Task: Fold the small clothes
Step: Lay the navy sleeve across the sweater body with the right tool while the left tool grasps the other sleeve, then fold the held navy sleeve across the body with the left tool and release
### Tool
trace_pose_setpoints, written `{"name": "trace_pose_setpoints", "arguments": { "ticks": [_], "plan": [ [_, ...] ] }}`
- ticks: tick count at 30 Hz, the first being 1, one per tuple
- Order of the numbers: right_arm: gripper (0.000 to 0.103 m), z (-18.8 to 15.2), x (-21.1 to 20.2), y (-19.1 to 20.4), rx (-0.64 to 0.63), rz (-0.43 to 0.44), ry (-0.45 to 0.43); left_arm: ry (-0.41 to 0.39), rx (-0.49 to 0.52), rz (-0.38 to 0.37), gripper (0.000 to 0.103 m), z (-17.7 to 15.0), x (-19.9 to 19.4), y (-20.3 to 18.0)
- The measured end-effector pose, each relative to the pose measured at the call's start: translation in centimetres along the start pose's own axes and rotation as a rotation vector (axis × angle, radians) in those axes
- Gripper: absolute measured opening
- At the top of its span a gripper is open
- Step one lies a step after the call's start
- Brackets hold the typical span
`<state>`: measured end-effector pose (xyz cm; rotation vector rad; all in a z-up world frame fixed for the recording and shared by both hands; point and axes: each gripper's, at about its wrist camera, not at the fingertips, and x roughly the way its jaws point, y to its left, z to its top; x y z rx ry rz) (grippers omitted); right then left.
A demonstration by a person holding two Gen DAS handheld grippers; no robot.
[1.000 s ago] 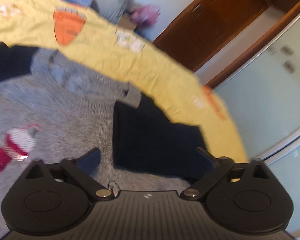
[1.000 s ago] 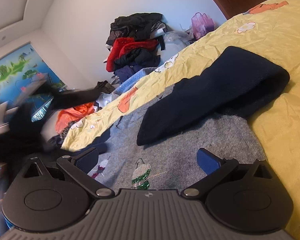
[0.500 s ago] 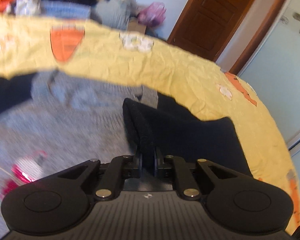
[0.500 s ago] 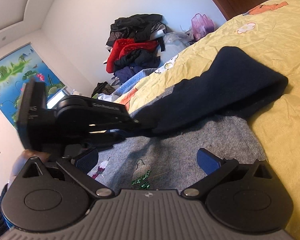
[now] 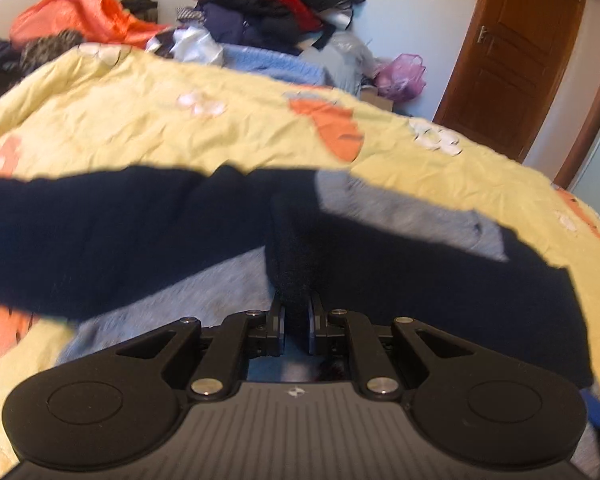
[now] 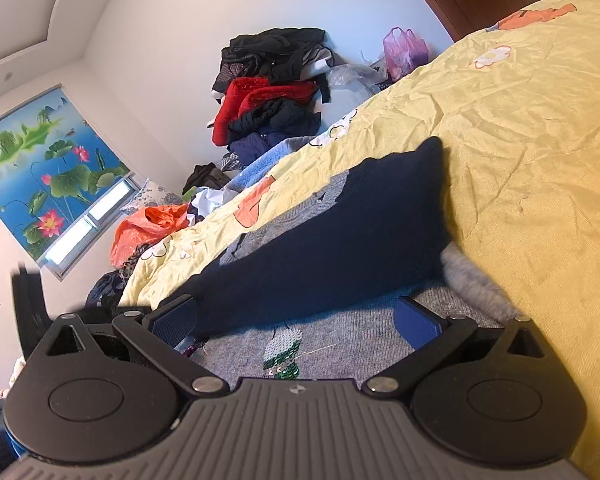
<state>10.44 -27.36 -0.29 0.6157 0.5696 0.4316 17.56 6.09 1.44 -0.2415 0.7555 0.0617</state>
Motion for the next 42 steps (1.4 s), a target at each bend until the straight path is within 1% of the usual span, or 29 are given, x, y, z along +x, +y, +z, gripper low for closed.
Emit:
{"name": "trace_pose_setpoints", "arguments": {
  "ticks": [4, 6, 8, 9, 10, 11, 13, 15, 16, 17, 19, 22, 23, 25, 26, 27, 28, 29, 30, 31, 32, 33, 35, 36, 37, 38, 39, 40, 42],
  "plan": [
    [0.103, 0.1, -0.2, 0.0, 0.0, 0.0, 0.003, -0.051, 0.035, 0.005, 0.009, -1.1, 0.4, -0.5],
    [0.102, 0.5, -0.8, 0.1, 0.04, -0.003, 0.0, -0.095, 0.056, 0.012, 0.009, -2.1, 0.4, -0.9],
    [0.103, 1.7, -1.3, 0.7, 0.063, 0.049, -0.033, -0.096, 0.037, 0.007, 0.009, -2.1, 0.5, -0.9],
    [0.103, 2.3, -1.2, 1.2, 0.047, 0.078, -0.052, -0.095, 0.021, -0.003, 0.01, -1.9, 0.6, -0.6],
    [0.103, 2.9, -0.6, 1.8, 0.016, 0.075, -0.057, -0.094, 0.012, -0.013, 0.01, -1.9, 0.7, -0.3],
    [0.103, 3.7, 0.6, 2.4, -0.035, 0.035, -0.039, -0.093, 0.007, -0.019, 0.01, -1.9, 0.7, -0.2],
    [0.103, 4.8, 4.3, 3.2, -0.148, -0.099, 0.035, -0.092, -0.003, -0.03, 0.01, -1.9, 0.7, 0.0],
    [0.102, 4.8, 8.1, 3.2, -0.244, -0.234, 0.114, -0.091, -0.019, -0.041, 0.011, -1.9, 0.7, 0.3],
    [0.103, 4.5, 9.3, 3.3, -0.294, -0.274, 0.127, -0.091, -0.03, -0.049, 0.011, -1.9, 0.6, 0.5],
    [0.103, 3.9, 9.8, 3.8, -0.366, -0.302, 0.11, -0.09, -0.044, -0.059, 0.012, -1.9, 0.6, 0.8],
    [0.103, 2.8, 10.8, 4.7, -0.467, -0.371, 0.131, -0.088, -0.07, -0.082, 0.012, -1.8, 0.6, 1.3],
    [0.103, 1.8, 11.5, 5.3, -0.539, -0.434, 0.152, -0.081, -0.107, -0.116, 0.013, -1.6, 0.7, 2.0],
    [0.103, 1.6, 11.7, 5.5, -0.552, -0.448, 0.157, -0.073, -0.116, -0.134, 0.013, -1.5, 0.7, 2.3],
    [0.103, 1.6, 11.6, 5.7, -0.559, -0.453, 0.158, -0.053, -0.117, -0.157, 0.018, -0.9, -0.1, 3.0],
    [0.103, 1.6, 11.4, 5.5, -0.551, -0.445, 0.156, -0.075, -0.111, -0.157, 0.019, -0.7, -1.1, 3.7],
    [0.103, 1.8, 11.4, 5.4, -0.544, -0.44, 0.154, -0.123, -0.108, -0.155, 0.02, -0.4, -2.4, 4.7],
    [0.103, 1.9, 11.3, 5.3, -0.542, -0.437, 0.152, -0.177, -0.116, -0.155, 0.024, -0.2, -3.8, 6.2],
    [0.103, 1.9, 11.4, 5.4, -0.544, -0.437, 0.152, -0.216, -0.139, -0.146, 0.037, 0.1, -5.0, 8.1],
    [0.103, 2.0, 11.4, 5.3, -0.543, -0.436, 0.151, -0.239, -0.174, -0.12, 0.049, 0.5, -5.8, 10.4],
    [0.103, 2.0, 11.4, 5.3, -0.541, -0.435, 0.15, -0.254, -0.216, -0.072, 0.075, 0.9, -6.5, 12.9],
    [0.103, 2.0, 11.4, 5.3, -0.543, -0.436, 0.15, -0.275, -0.258, -0.007, 0.082, 1.3, -7.1, 15.4],
    [0.103, 2.0, 11.5, 5.3, -0.544, -0.437, 0.15, -0.298, -0.302, 0.066, 0.082, 1.6, -7.7, 17.9],
    [0.103, 2.0, 11.5, 5.3, -0.543, -0.436, 0.15, -0.32, -0.384, 0.203, 0.082, 2.2, -8.7, 22.9],
    [0.103, 1.9, 11.5, 5.4, -0.543, -0.436, 0.149, -0.331, -0.387, 0.28, 0.081, 2.5, -9.1, 24.8],
    [0.103, 1.9, 11.5, 5.4, -0.544, -0.436, 0.149, -0.337, -0.348, 0.376, 0.081, 2.8, -9.4, 26.0],
    [0.103, 1.9, 11.5, 5.4, -0.543, -0.436, 0.149, -0.342, -0.28, 0.45, 0.081, 3.1, -9.6, 26.8],
    [0.103, 1.9, 11.5, 5.4, -0.543, -0.436, 0.149, -0.344, -0.196, 0.5, 0.081, 3.2, -9.6, 27.3],
    [0.103, 1.9, 11.5, 5.4, -0.544, -0.437, 0.149, -0.34, -0.106, 0.534, 0.081, 3.3, -9.5, 27.4],
    [0.103, 1.9, 11.5, 5.4, -0.544, -0.437, 0.149, -0.33, 0.043, 0.558, 0.082, 3.1, -8.8, 27.1]
  ]
}}
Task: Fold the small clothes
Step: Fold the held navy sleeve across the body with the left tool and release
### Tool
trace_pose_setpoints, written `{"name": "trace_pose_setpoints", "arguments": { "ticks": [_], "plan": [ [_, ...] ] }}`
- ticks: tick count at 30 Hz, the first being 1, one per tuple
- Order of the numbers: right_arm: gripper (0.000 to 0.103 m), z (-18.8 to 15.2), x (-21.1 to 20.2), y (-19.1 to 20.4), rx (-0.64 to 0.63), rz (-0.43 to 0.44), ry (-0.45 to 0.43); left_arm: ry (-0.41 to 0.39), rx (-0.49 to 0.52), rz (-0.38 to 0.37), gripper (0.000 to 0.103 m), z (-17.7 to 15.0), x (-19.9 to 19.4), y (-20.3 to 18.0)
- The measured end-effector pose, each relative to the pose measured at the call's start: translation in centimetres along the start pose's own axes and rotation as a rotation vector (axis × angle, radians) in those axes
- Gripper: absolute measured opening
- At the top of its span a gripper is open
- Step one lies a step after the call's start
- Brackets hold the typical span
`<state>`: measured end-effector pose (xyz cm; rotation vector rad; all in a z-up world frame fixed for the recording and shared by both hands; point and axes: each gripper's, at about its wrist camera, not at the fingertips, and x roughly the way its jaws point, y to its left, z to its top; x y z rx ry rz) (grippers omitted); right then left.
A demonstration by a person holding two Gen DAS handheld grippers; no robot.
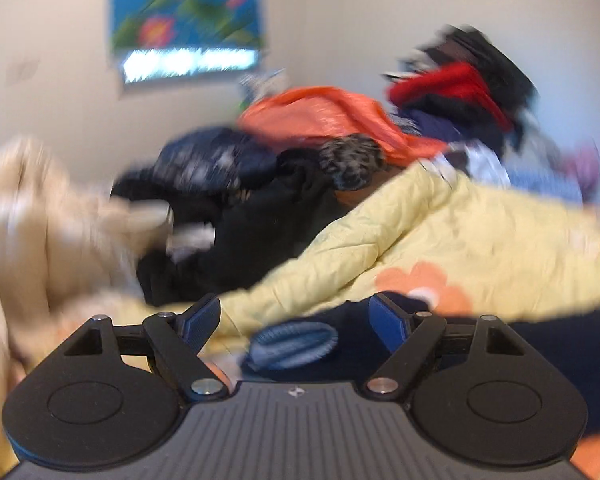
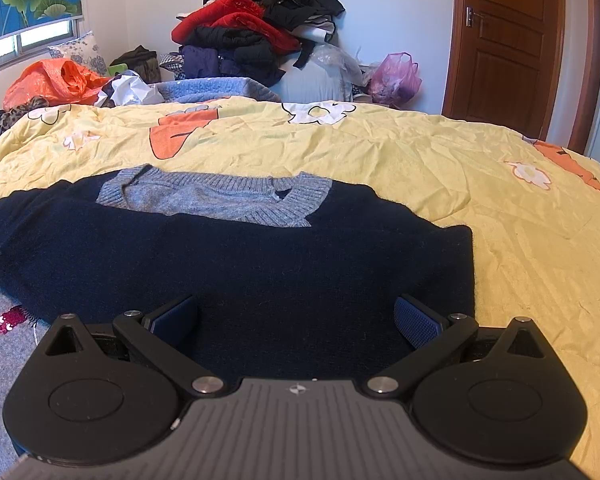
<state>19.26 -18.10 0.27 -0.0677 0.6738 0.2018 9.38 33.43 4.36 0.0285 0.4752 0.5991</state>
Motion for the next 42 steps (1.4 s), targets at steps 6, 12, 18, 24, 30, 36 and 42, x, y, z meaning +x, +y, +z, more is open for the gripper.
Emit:
{"name": "trace_pose_setpoints", "arguments": {
  "ticks": [6, 12, 18, 24, 30, 36, 42],
  "plan": [
    [0.103, 0.1, 0.0, 0.0, 0.002, 0.002, -0.001, 0.046, 0.159, 0.044, 0.082, -0.7, 3.4, -1.3],
    [0.103, 0.1, 0.0, 0.0, 0.001, 0.002, -0.001, 0.121, 0.237, 0.086, 0.078, -2.0, 6.4, -2.2],
    [0.103, 0.1, 0.0, 0.0, 0.001, 0.002, -0.002, 0.223, 0.107, 0.096, 0.009, -1.2, 7.5, -0.5],
    [0.103, 0.1, 0.0, 0.0, 0.004, 0.002, -0.004, 0.202, -0.24, -0.022, 0.009, 2.8, 2.4, -1.2],
    [0.103, 0.1, 0.0, -0.1, 0.009, 0.005, -0.006, 0.13, -0.182, -0.42, 0.009, 5.2, -6.6, -15.1],
    [0.103, 0.1, -0.1, -0.4, 0.033, 0.016, -0.012, 0.289, 0.015, -0.796, 0.014, 0.6, -11.3, -29.3],
    [0.103, 0.1, -0.1, -0.5, 0.04, 0.02, -0.016, 0.251, -0.042, -0.87, 0.073, -2.1, -14.3, -26.3]
  ]
}}
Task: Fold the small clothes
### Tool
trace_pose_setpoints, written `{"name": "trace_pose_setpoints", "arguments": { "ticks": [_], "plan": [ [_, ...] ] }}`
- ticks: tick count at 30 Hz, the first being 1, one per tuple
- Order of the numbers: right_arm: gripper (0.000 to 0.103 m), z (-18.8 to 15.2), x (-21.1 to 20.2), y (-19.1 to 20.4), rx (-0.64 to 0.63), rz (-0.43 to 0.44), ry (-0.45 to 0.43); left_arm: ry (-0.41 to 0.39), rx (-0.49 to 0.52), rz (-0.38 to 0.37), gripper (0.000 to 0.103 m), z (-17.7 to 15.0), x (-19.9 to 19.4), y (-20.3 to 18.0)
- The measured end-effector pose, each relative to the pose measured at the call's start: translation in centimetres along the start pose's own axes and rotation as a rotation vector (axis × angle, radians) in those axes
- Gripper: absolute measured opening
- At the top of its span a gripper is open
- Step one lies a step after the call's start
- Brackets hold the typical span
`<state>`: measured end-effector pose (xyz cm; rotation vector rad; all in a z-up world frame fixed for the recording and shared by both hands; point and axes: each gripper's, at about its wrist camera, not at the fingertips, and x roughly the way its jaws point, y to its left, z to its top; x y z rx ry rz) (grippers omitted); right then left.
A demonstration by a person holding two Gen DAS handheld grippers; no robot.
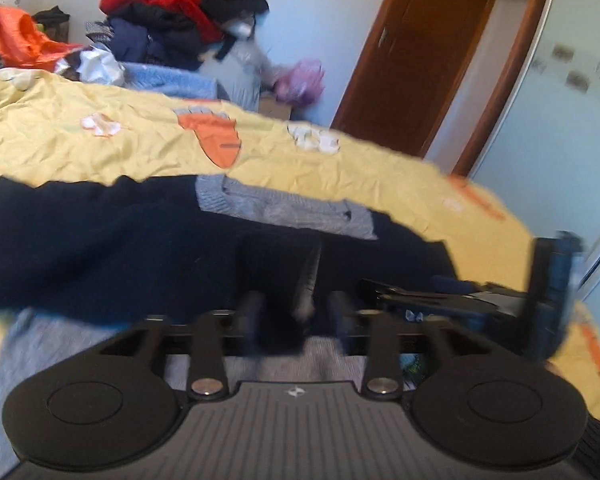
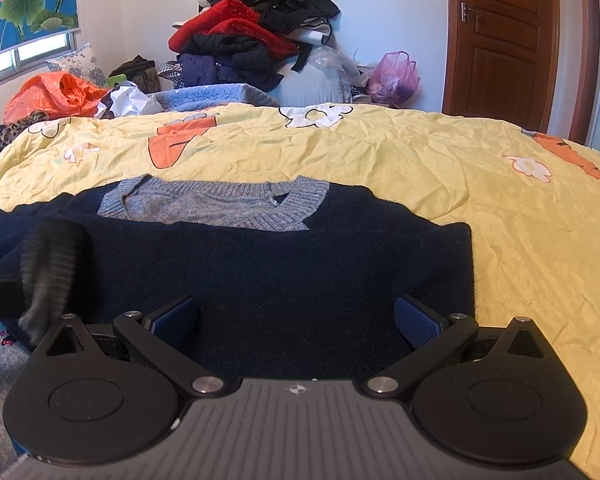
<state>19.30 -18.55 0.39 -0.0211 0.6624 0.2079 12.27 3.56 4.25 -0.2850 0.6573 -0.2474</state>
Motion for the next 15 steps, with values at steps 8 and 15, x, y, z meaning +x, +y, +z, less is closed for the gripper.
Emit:
{"name": "trace_pose_setpoints", "arguments": {
  "ticks": [8, 15],
  "plan": [
    [0.103, 0.1, 0.0, 0.0, -0.009, 0.014, 0.006, -0.096, -0.101, 0.145, 0.087, -4.6, -3.7, 7.2],
    [0.102, 3.5, -2.7, 0.5, 0.217, 0.407, 0.031, -0.112, -0.189, 0.108, 0.098, -4.8, -4.1, 8.7]
  ]
}}
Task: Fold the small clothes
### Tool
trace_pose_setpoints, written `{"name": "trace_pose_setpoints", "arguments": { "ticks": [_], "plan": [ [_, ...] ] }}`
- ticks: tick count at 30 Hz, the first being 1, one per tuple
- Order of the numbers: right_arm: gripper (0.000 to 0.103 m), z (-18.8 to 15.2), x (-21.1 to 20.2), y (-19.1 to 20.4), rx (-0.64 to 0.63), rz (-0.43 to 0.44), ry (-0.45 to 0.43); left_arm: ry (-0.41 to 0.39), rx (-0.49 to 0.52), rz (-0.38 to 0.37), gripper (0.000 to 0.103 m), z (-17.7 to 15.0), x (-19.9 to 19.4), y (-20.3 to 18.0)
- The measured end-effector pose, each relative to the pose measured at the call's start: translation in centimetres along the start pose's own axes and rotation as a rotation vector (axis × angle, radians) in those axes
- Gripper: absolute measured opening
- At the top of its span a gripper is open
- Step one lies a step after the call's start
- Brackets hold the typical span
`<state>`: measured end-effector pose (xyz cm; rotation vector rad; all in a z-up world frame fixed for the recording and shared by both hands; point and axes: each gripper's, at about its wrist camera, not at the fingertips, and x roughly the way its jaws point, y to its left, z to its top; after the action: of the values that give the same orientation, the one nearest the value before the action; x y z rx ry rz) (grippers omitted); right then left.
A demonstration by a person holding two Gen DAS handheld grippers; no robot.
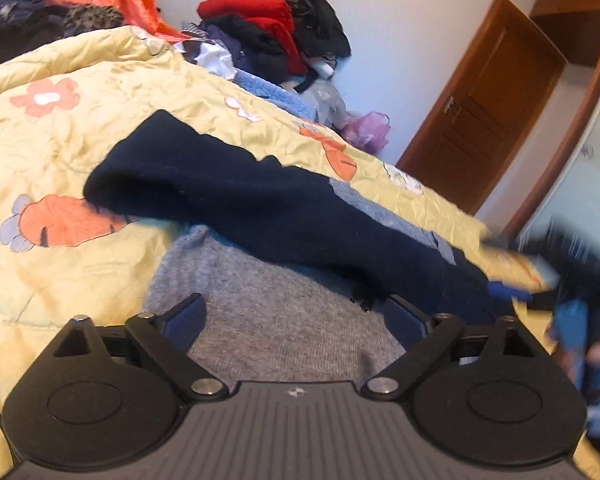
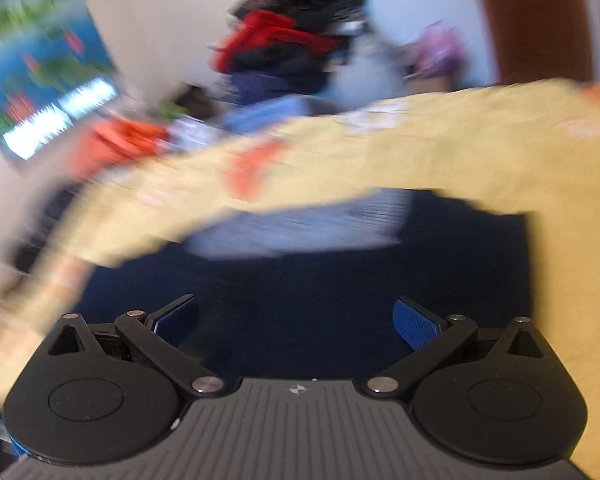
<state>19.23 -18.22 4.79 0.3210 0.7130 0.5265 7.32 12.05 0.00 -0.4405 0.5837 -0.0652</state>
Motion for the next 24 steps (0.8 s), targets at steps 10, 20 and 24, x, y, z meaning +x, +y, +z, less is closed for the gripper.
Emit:
{"name": "trace_pose_setpoints", "arguments": {
  "ticks": [10, 20, 24],
  "plan": [
    [0.086, 0.3, 7.8, 5.2, -0.078, -0.048, 0.239, -0.005, -0.02, -0.029, 0.101, -0.3, 0.2, 0.4],
    [0.019, 1.8, 5.4, 5.2, -0.106, 0.006, 0.174, -0.012, -0.021, -0.03, 0.103, -0.1, 0.2, 0.3],
    [0.018, 3.5, 2.5, 3.6, -0.096, 0.04, 0.127, -0.109, -0.033, -0.016, 0.103, 1.7, -2.1, 1.1]
  ]
}}
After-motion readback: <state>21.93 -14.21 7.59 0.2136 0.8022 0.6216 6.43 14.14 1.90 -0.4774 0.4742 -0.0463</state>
